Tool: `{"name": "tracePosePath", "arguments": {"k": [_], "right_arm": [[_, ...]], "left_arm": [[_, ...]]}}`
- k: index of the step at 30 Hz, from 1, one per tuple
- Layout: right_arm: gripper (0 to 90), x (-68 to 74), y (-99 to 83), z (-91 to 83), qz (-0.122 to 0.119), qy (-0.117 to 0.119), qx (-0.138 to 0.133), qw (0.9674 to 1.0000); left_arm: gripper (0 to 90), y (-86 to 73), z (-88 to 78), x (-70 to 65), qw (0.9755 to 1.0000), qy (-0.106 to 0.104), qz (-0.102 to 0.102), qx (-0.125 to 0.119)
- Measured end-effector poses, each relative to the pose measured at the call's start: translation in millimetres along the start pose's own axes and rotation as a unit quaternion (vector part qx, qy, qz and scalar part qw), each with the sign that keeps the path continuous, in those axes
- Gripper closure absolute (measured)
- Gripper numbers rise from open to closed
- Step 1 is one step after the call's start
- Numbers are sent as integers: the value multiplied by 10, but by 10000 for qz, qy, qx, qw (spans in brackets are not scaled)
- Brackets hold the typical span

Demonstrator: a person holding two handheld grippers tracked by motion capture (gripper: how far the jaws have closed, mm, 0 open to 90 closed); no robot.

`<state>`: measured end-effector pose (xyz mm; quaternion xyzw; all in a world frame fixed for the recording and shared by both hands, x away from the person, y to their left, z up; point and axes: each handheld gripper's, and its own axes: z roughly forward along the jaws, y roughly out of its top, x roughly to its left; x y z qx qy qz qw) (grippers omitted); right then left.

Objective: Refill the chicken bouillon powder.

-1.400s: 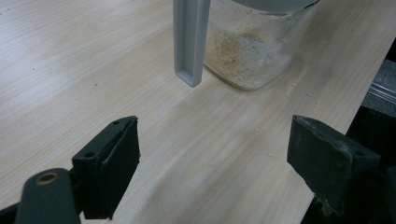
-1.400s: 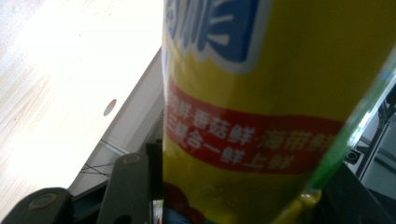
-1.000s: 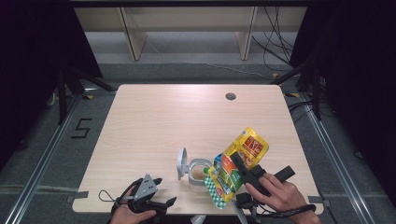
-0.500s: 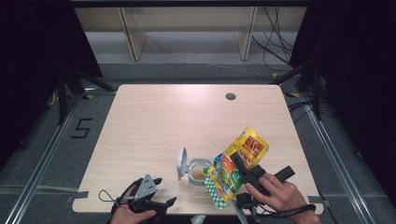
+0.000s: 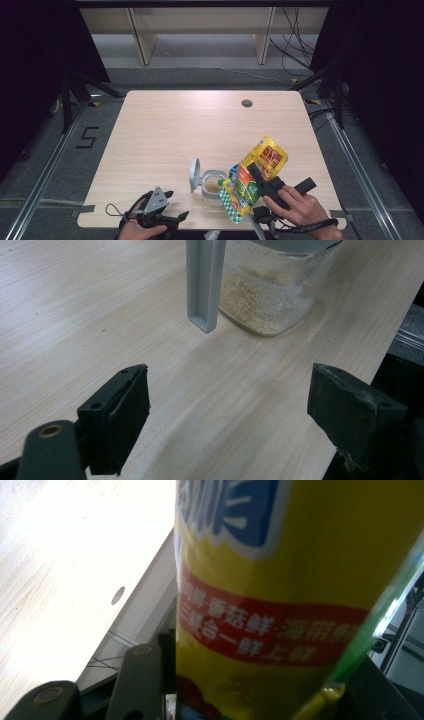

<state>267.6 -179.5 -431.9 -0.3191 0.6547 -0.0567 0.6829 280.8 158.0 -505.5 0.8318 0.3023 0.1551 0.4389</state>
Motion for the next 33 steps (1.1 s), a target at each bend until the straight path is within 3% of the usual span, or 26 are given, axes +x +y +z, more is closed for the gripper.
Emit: {"name": "tracePosePath", "arguments": {"k": [17, 20, 21, 26, 33], "right_arm": [[551, 0, 3, -3, -24, -7, 7, 10000], [551, -10, 4, -1, -48, 116, 2, 9999], [551, -15, 0, -1, -140, -24, -25, 9999], [551, 3, 1, -2, -8, -1, 0, 10000], [552, 2, 2, -2, -18, -5, 2, 10000]], "left_arm": [[167, 0, -1, 0, 10000, 0, -5, -3], [167, 0, -1, 0, 10000, 3, 4, 1], [167, 0, -1, 0, 10000, 0, 5, 0], [167, 0, -1, 3, 10000, -14, 13, 9], [167, -1, -1, 1, 10000, 0, 7, 0]]}}
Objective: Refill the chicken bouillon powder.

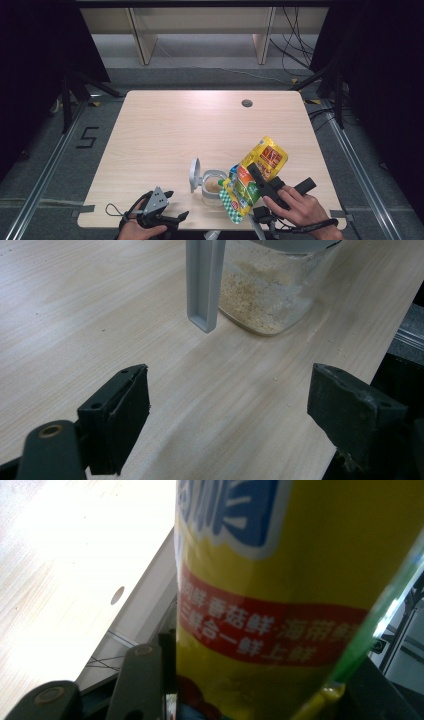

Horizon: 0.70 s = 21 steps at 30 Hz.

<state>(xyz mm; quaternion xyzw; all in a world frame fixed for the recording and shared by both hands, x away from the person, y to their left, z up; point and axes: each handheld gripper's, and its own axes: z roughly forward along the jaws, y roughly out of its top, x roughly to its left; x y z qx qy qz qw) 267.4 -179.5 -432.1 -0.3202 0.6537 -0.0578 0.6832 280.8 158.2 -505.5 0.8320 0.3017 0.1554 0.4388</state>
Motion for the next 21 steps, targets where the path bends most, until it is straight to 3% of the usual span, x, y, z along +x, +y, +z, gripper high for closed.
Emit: {"name": "tracePosePath", "arguments": {"k": [17, 20, 21], "right_arm": [[558, 16, -5, 2, 109, -8, -32, 9999], [558, -13, -17, 5, -15, 117, -24, 9999], [558, -4, -15, 5, 61, 117, -17, 9999]], "left_arm": [[167, 0, 0, 0, 10000, 1, -3, -4], [167, 0, -1, -1, 10000, 1, -4, -3], [167, 0, -1, 2, 10000, 7, 9, -1]]}}
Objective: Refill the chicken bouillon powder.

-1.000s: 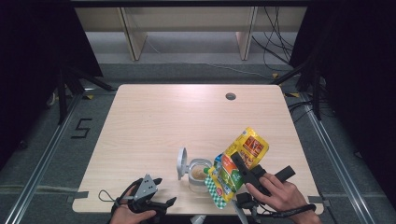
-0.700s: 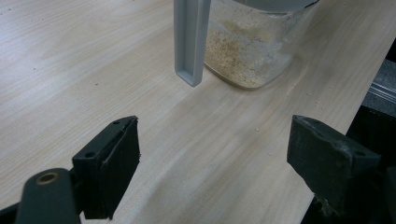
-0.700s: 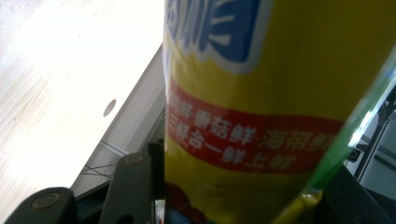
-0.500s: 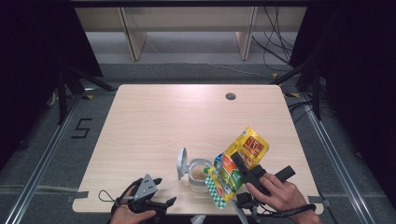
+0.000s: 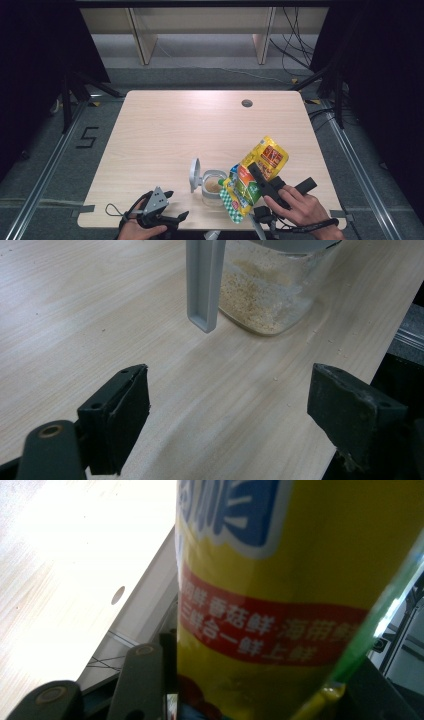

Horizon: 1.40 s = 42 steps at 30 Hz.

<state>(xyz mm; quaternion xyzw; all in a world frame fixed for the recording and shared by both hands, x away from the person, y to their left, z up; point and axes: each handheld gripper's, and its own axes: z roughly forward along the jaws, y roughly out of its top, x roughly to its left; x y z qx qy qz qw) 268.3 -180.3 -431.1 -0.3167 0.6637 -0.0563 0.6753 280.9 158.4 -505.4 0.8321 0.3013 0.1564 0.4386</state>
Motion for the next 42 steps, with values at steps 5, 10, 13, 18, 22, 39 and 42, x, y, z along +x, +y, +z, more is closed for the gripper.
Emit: {"name": "tracePosePath", "arguments": {"k": [5, 10, 13, 18, 22, 39, 42], "right_arm": [[558, 10, -2, -3, 61, -134, 2, 9999], [558, 4, 1, 2, 55, -25, -13, 10000], [559, 2, 1, 2, 19, -2, -15, 10000], [563, -2, -6, -8, -35, -102, 20, 9999], [563, -7, -17, -8, -89, -100, 12, 9999], [565, -3, -26, 38, -129, 38, -46, 9999], [565, 17, -20, 40, 38, 23, -25, 10000]], "left_arm": [[167, 0, 0, -3, 10000, -1, -15, 1], [167, 0, -1, 1, 10000, 12, 7, 11], [167, -1, 1, -3, 10000, -5, -14, -2], [167, -1, -5, 5, 10000, 0, 37, 25], [167, -16, -15, -18, 9999, 9, -92, 40], [167, -38, -36, -8, 10000, 46, -39, -6], [167, -28, -53, 17, 9999, 88, 102, 106]]}}
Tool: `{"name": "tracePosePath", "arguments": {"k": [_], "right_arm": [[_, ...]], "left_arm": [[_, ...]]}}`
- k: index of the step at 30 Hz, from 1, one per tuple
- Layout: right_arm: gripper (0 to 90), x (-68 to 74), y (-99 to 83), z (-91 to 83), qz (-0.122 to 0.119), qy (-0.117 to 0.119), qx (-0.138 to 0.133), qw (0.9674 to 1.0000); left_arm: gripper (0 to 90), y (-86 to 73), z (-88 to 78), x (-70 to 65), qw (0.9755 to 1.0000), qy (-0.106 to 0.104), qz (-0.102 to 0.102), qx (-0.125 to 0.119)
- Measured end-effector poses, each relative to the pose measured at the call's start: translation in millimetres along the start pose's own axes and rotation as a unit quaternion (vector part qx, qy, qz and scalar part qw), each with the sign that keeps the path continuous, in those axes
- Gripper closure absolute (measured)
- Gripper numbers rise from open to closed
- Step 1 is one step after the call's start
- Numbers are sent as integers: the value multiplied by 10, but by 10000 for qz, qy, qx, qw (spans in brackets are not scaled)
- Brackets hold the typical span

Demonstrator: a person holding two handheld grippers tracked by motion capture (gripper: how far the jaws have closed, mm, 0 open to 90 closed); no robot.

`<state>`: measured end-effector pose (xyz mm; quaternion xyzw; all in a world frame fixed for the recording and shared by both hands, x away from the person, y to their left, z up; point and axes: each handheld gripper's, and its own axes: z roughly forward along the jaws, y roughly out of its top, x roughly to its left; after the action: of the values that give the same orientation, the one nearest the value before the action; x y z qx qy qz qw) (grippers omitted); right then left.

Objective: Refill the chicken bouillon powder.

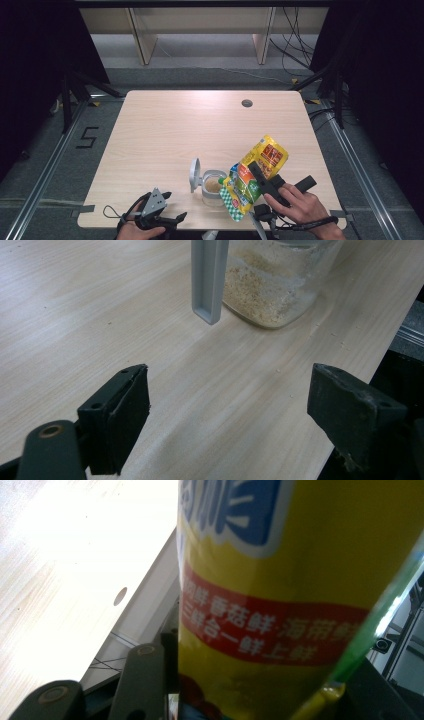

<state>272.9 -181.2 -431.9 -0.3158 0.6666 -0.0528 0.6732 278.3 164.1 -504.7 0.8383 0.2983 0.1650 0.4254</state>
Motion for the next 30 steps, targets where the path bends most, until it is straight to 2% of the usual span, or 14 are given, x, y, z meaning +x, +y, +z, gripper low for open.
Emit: {"name": "tracePosePath", "arguments": {"k": [4, 7, 9, 11, 13, 16, 19, 20, 24, 25, 26, 27, 29, 30], "right_arm": [[565, -17, -7, -1, -153, 15, -21, 9999], [566, -19, -7, -3, -150, 14, -20, 9999], [566, -13, -7, -7, -152, -83, -10, 9998], [566, -13, -6, -6, -147, -81, -12, 9999], [566, -15, -6, -6, -154, -87, -11, 9998], [566, -11, -8, -5, -136, -92, -17, 9999], [566, -7, -4, -9, -87, -80, -2, 9999], [566, -3, -4, -13, -75, -82, 2, 9999], [567, -11, -9, -7, -143, -100, -16, 9998], [567, -3, -6, -14, -71, -96, 6, 9999], [567, -7, -6, -12, -72, -109, 0, 9999], [568, -7, -6, -13, -73, -110, 3, 9999], [568, -9, -5, -12, -76, -116, 8, 9999], [568, -10, -5, -12, -77, -113, 9, 9999]], "left_arm": [[167, -10, 19, -34, 9997, -51, -196, -129], [168, -1, 5, -4, 10000, 15, -25, -48], [167, -15, 21, -49, 9995, -53, -297, -131], [167, -14, 21, -47, 9995, -49, -293, -121], [167, -1, 6, -2, 10000, 16, -18, -46], [168, -12, 20, -34, 9997, -33, -180, -129], [167, -3, 4, -3, 10000, 28, -6, -35], [167, -15, 22, -44, 9996, -21, -235, -142], [168, -11, 11, -33, 9998, -23, -183, -53], [168, -4, 4, -10, 10000, -7, -11, -29], [168, -17, 24, -52, 9995, -8, -283, -149], [167, -18, 10, -32, 9999, 40, -137, -26], [168, -12, 20, -42, 9996, -24, -257, -121], [168, -5, 5, -7, 10000, 21, -17, -28]]}}
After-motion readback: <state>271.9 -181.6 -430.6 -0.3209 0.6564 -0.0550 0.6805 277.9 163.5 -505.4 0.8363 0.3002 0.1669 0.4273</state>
